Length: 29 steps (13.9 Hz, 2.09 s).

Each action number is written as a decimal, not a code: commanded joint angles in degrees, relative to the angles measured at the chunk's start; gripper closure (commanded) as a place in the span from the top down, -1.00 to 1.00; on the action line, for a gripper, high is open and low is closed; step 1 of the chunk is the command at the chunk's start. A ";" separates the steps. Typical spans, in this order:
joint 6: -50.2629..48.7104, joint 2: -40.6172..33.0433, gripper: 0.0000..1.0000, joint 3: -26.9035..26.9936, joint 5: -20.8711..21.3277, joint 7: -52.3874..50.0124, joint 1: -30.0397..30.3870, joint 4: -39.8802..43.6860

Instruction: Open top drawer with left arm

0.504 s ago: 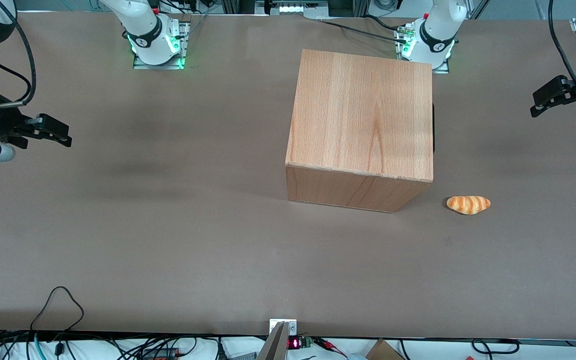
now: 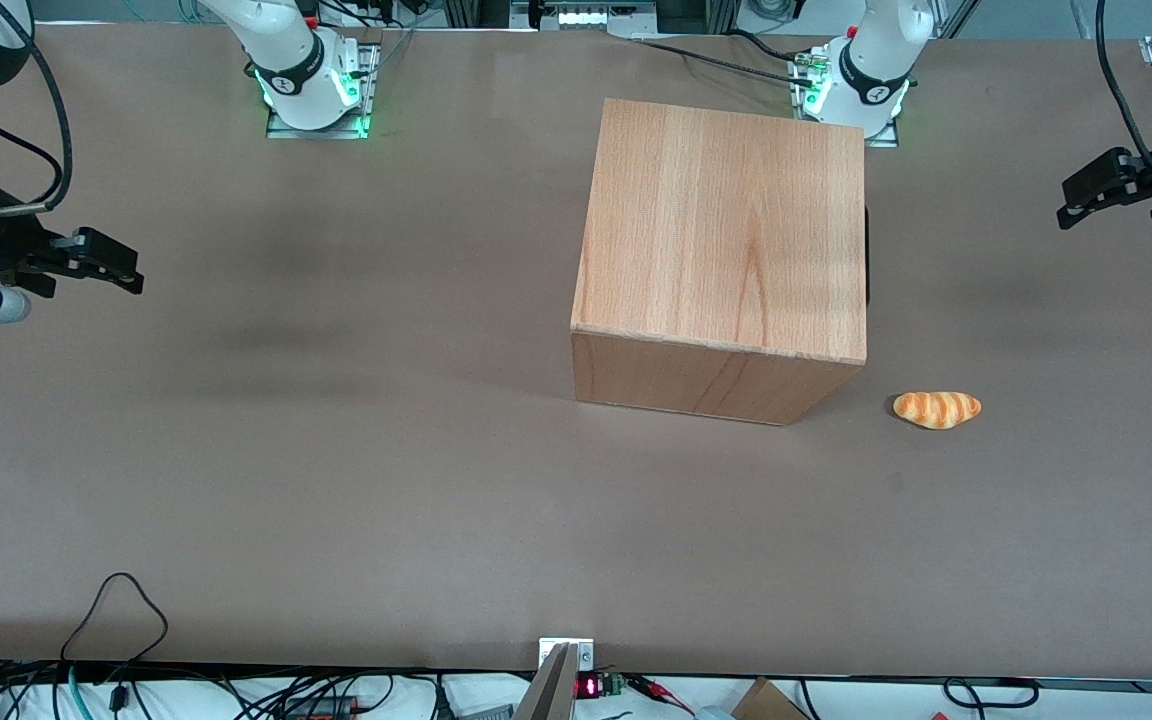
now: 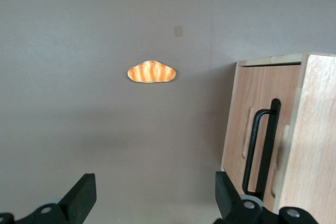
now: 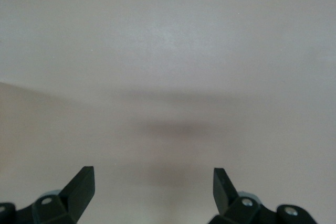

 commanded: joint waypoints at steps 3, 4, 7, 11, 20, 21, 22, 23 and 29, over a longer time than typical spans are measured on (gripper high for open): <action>-0.88 1.69 1.00 0.34 -5.51 0.19 0.01 -1.70; -0.53 1.78 1.00 0.34 -6.83 0.27 0.01 -2.93; 1.93 2.13 1.00 -0.27 -7.89 0.27 -0.34 -7.23; 7.28 2.13 1.00 -1.50 -9.83 0.63 -0.87 -13.91; 14.33 4.06 1.00 -5.80 -11.85 0.71 -0.87 -20.78; 15.11 4.32 1.00 -6.07 -11.85 0.71 -0.87 -20.96; 15.30 4.94 1.00 -6.16 -11.85 0.71 -0.95 -21.22; 15.39 5.20 1.00 -6.16 -11.85 0.71 -0.95 -21.22; 15.65 6.61 1.00 -6.16 -11.85 0.89 -0.95 -21.31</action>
